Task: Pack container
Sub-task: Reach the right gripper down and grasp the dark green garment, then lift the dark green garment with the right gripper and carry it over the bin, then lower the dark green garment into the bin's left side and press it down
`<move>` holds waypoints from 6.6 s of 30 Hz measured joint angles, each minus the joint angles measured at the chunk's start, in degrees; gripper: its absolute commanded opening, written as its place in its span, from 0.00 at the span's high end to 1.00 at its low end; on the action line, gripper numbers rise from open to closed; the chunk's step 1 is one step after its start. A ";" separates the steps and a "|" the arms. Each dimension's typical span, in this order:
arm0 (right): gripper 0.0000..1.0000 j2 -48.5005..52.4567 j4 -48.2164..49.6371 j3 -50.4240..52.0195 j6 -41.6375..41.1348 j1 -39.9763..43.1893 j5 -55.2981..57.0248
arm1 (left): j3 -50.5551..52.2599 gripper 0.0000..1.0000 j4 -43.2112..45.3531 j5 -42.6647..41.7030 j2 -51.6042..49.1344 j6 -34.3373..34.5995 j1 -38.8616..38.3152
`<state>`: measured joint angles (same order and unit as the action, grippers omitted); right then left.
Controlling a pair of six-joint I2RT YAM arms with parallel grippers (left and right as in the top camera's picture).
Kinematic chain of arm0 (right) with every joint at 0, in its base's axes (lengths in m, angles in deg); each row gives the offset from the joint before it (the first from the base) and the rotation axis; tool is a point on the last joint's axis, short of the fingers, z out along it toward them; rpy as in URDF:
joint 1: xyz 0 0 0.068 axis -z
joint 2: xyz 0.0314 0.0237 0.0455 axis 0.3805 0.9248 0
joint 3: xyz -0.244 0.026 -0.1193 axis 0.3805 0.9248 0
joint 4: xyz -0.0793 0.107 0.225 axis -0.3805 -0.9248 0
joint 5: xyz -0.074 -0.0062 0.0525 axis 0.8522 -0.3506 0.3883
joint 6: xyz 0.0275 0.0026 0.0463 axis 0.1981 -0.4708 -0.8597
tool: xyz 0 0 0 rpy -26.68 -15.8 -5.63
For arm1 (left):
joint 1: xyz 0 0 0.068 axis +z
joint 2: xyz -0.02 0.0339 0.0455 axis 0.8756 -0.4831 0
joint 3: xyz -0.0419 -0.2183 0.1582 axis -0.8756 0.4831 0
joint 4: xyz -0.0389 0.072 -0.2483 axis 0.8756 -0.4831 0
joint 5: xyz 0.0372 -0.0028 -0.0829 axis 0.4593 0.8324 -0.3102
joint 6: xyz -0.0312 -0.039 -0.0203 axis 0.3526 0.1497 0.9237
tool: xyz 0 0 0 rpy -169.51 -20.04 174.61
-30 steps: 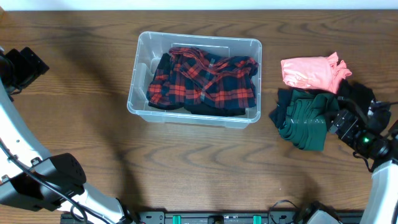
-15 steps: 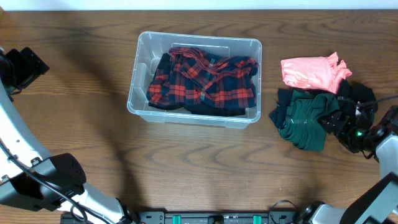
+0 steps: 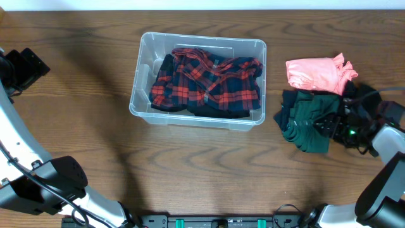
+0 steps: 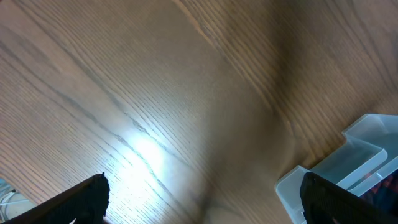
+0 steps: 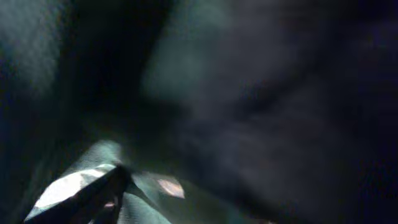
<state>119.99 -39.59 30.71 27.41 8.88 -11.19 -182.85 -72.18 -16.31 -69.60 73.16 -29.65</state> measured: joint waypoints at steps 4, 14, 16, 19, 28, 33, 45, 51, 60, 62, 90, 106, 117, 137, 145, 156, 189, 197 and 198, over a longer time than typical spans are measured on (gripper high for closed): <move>0.58 0.04 1.01 0.00 1.75 -3.76 1.62 | 0.00 0.02 0.00 0.00 0.02 0.00 0.00; 0.99 0.04 1.05 -0.24 0.66 -5.20 3.48 | 0.00 0.02 0.02 0.00 0.00 0.00 0.00; 0.99 0.04 -0.04 -0.81 0.09 -5.22 3.63 | 0.00 0.02 0.00 0.00 0.00 0.00 0.00; 0.99 0.04 -4.07 -3.56 -0.81 -5.29 3.87 | 0.00 0.02 0.00 0.00 0.00 0.00 0.00; 0.99 -1.75 -19.67 -20.59 -2.51 -5.90 3.50 | 0.00 0.02 0.00 0.00 0.00 0.00 0.00; 0.99 -3.93 -24.85 -30.53 -3.76 -6.62 0.61 | 0.00 0.02 0.00 0.00 0.00 0.00 0.00; 0.99 -8.11 -12.50 -37.16 -16.26 -17.33 -11.61 | 0.00 0.02 0.00 0.00 0.00 0.00 0.00; 0.99 -8.13 1.44 -37.24 -27.10 -27.96 -12.94 | 0.00 0.02 0.00 0.00 0.00 0.00 0.00; 0.99 -8.13 11.98 -37.24 -38.73 -44.52 -5.05 | 0.00 0.02 0.00 0.00 0.02 0.00 0.00; 0.99 -8.11 12.48 -37.24 -39.36 -47.06 -3.02 | 0.00 0.02 0.00 0.00 0.00 0.00 0.00; 0.99 13.88 32.04 -37.24 -50.58 -67.49 10.69 | 0.00 0.02 0.02 0.00 0.00 0.00 0.00; 0.99 19.69 34.38 -37.24 -54.82 -66.47 6.21 | 0.00 0.02 0.02 0.00 0.02 0.00 0.00; 0.99 23.43 35.08 -37.27 -53.51 -65.61 6.14 | 0.00 0.02 0.02 0.00 0.00 0.00 0.00; 0.33 27.76 36.96 -37.77 -49.53 -63.65 5.03 | 0.00 0.02 0.00 0.00 0.00 0.00 0.00; 0.17 27.10 34.99 -37.99 -46.56 -61.72 3.52 | 0.00 0.02 0.00 0.00 0.02 0.00 0.00; 0.01 19.17 25.46 -37.99 -35.15 -60.48 9.81 | 0.00 0.02 0.00 0.00 0.02 0.00 0.00; 0.01 23.56 38.51 -38.14 -5.27 -69.72 29.42 | 0.00 0.02 0.00 0.00 0.02 0.00 0.00; 0.01 26.82 38.95 -38.14 -5.27 -69.72 29.03 | 0.00 0.02 0.02 0.00 0.02 0.00 0.00; 0.01 27.12 39.15 -38.21 -5.27 -69.72 28.85 | 0.00 0.02 0.00 0.00 0.00 0.00 0.00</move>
<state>147.11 -0.44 -7.50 22.14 -60.84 17.66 -182.85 -72.18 -16.31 -69.60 73.16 -29.65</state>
